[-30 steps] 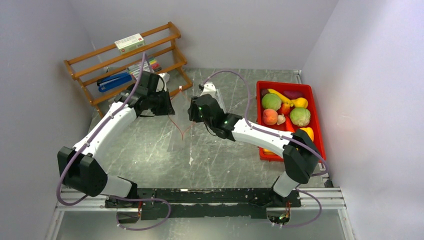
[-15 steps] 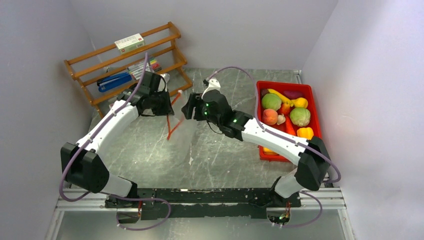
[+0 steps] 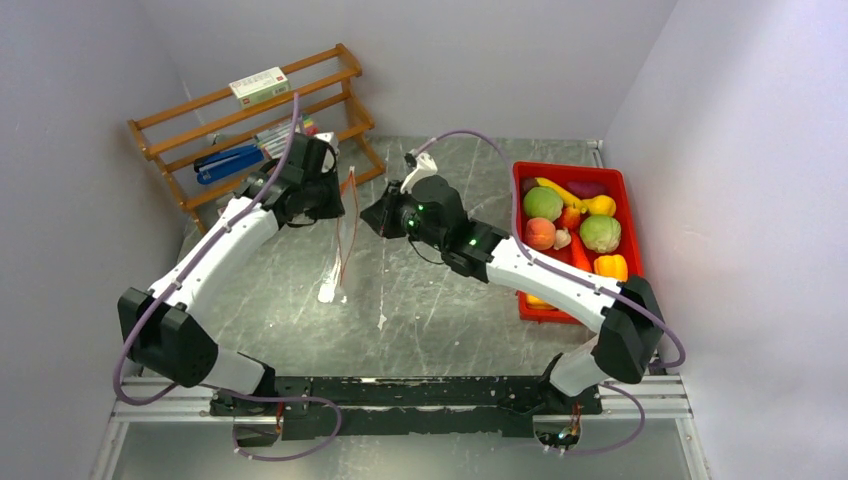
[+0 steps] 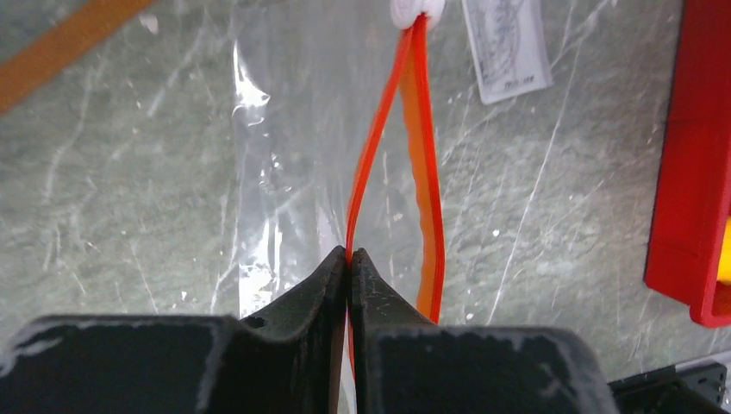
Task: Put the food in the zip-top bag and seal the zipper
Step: Open the zipper of the food storage bag.
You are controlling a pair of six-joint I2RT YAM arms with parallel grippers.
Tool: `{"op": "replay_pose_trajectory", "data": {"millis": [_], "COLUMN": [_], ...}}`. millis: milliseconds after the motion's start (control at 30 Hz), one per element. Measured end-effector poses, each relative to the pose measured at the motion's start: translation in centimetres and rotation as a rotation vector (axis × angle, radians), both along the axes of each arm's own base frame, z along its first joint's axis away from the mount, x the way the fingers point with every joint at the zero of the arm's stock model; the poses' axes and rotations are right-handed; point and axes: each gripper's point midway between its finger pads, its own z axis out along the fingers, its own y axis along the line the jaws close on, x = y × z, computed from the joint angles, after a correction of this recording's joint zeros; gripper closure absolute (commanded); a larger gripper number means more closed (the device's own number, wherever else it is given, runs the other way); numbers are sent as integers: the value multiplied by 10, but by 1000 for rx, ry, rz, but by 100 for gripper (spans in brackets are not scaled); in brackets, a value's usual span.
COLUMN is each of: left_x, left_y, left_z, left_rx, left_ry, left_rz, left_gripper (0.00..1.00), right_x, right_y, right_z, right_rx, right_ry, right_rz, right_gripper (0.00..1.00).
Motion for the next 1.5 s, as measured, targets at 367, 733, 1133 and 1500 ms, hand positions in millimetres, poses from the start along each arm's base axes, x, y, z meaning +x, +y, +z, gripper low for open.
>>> {"op": "replay_pose_trajectory", "data": {"millis": [367, 733, 1133, 1500], "left_x": [7, 0, -12, -16], "left_y": [-3, -6, -17, -36], "left_z": [32, 43, 21, 31], "left_rx": [52, 31, -37, -155], "left_ry": [-112, -143, -85, -82], "left_rz": [39, 66, 48, 18], "left_gripper": [93, 93, 93, 93], "right_x": [8, 35, 45, 40], "right_y": [38, 39, 33, 43], "right_z": [4, -39, -78, -115], "right_rx": [134, 17, -83, -90], "right_ry": [41, 118, 232, 305], "right_rz": [32, -135, -301, -288], "right_gripper": [100, 100, 100, 100]}}
